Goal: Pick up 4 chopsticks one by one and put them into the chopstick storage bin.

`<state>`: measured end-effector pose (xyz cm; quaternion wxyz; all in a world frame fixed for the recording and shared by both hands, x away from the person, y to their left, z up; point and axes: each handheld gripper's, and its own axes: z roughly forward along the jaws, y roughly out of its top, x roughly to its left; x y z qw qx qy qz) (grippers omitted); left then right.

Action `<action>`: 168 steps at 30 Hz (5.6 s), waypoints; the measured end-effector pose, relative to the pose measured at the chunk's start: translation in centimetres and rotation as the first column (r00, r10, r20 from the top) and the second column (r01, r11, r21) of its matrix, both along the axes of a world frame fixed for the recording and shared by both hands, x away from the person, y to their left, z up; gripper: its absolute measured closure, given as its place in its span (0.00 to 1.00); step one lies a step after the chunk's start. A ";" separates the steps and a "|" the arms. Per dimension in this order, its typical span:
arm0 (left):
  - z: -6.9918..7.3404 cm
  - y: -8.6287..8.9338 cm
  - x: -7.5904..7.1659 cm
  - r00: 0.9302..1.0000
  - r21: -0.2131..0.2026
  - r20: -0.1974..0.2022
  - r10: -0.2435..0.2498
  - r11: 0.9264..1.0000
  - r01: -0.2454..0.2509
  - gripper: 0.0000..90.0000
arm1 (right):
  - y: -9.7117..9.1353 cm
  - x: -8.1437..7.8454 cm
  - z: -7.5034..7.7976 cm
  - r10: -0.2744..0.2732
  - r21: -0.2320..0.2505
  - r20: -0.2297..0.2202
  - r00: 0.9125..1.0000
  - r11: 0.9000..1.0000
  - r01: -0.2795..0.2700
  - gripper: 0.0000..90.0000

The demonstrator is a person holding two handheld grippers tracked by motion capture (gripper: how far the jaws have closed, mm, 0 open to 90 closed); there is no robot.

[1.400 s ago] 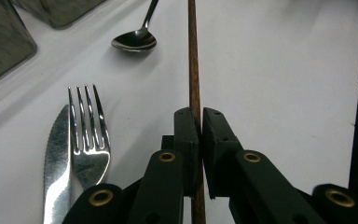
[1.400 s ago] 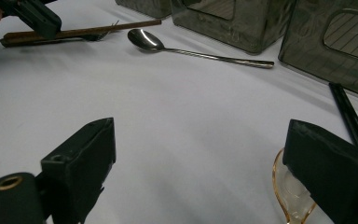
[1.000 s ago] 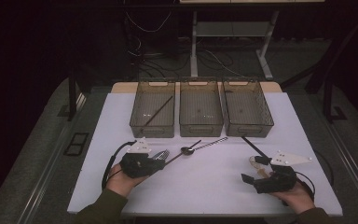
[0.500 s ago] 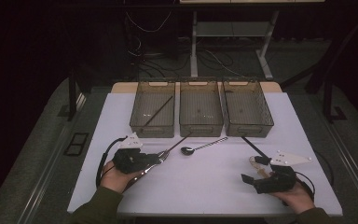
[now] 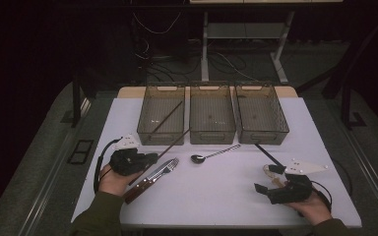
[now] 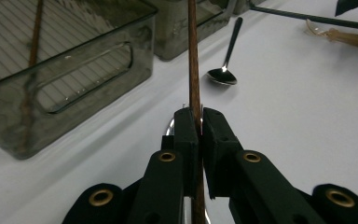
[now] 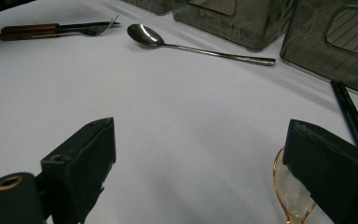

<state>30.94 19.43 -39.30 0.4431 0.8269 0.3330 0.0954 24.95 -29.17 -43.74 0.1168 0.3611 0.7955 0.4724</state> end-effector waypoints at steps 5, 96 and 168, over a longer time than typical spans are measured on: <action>0.3 0.4 0.8 1.000 0.000 0.011 0.029 1.000 -0.029 0.94 | 0.0 0.0 0.0 0.000 0.002 0.002 1.000 1.000 0.000 0.11; 0.4 -2.6 17.1 0.962 0.182 -0.039 0.269 0.949 -0.258 0.85 | -0.3 0.1 0.0 0.002 0.020 0.001 1.000 1.000 -0.002 0.11; -3.8 -2.5 -4.0 0.988 -0.021 0.080 -0.132 0.991 0.134 0.00 | -0.4 0.2 0.2 -0.002 0.026 0.004 1.000 1.000 0.002 0.11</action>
